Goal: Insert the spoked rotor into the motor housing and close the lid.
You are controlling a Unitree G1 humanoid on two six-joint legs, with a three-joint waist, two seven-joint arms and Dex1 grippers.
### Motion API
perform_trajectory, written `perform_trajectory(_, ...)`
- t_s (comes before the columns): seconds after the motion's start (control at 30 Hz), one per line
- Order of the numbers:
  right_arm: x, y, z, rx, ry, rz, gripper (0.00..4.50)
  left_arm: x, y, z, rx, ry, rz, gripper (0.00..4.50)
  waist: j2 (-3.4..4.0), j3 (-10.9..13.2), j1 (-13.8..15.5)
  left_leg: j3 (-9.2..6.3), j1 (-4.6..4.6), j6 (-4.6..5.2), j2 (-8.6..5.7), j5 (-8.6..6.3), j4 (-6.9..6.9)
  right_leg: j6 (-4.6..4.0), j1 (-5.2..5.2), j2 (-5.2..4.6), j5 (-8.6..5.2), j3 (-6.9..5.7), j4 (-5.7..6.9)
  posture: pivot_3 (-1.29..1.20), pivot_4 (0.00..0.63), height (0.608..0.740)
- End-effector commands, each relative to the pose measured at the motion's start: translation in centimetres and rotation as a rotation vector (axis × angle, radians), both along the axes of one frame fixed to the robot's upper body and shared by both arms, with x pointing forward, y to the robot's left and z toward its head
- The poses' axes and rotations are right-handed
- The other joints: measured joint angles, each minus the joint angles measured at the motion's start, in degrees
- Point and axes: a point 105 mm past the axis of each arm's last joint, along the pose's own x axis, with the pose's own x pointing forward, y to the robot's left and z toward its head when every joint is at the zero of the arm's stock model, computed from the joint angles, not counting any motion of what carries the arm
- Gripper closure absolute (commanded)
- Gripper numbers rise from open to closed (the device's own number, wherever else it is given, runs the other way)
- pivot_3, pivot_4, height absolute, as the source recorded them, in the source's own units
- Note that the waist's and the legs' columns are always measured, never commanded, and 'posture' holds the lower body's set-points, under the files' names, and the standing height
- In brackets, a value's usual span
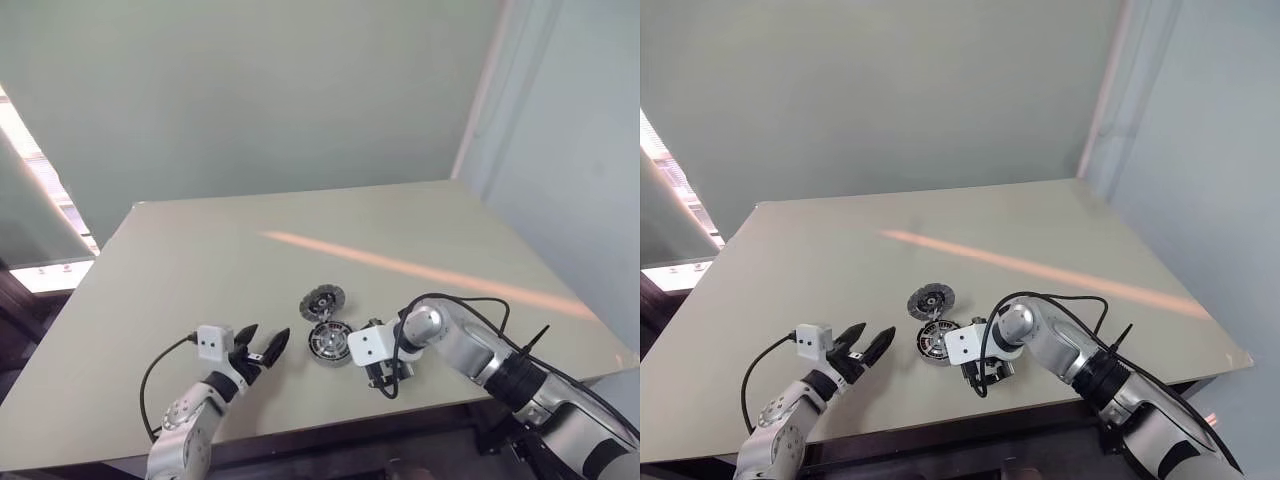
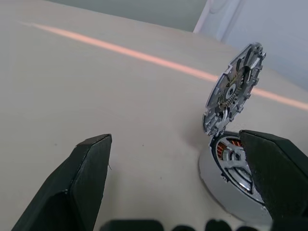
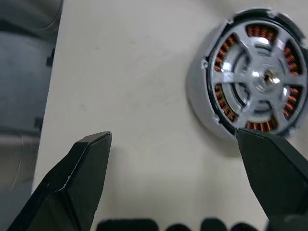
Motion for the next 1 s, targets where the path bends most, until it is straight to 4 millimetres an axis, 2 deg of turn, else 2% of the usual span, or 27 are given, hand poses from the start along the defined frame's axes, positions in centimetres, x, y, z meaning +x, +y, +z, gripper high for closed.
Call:
perform_trajectory(0.03, 0.7, 0.8, 0.7, -0.004, -0.058, 0.043, 0.02, 0.1, -0.1, 0.7, 0.003, -0.035, -0.003, 0.0, 0.0, 0.0, 0.22, 0.0, 0.0, 0.0, 0.0, 0.0, 0.0, 0.0, 0.0, 0.0, 0.0, 0.0, 0.0, 0.0, 0.0, 0.74)
perform_trajectory(0.47, 2.1, 1.1, -0.7, -0.041, -0.141, 0.068, 0.02, -0.2, -0.2, 0.5, -0.001, -0.028, -0.002, 0.0, 0.0, 0.0, 0.36, 0.01, 0.03, -0.01, 0.0, 0.0, 0.0, -0.01, 0.02, 0.0, 0.0, 0.0, 0.02, 0.0, 0.0, 0.74)
perform_trajectory(0.77, 2.9, 1.2, 0.5, 0.003, -0.169, 0.044, 0.02, -0.3, -0.3, 0.5, 0.0, -0.026, -0.007, 0.0, 0.0, 0.0, 0.33, 0.01, 0.06, -0.03, 0.02, 0.02, 0.01, -0.01, 0.03, 0.01, 0.0, -0.01, 0.05, 0.0, 0.0, 0.74)
perform_trajectory(1.0, 3.1, 1.3, 0.3, 0.001, -0.178, 0.035, 0.02, -0.2, -0.5, 0.6, -0.003, -0.027, -0.014, 0.0, 0.0, 0.0, 0.39, 0.01, 0.04, -0.03, 0.01, 0.01, -0.03, -0.01, 0.01, 0.0, 0.0, -0.01, 0.01, 0.0, 0.0, 0.74)
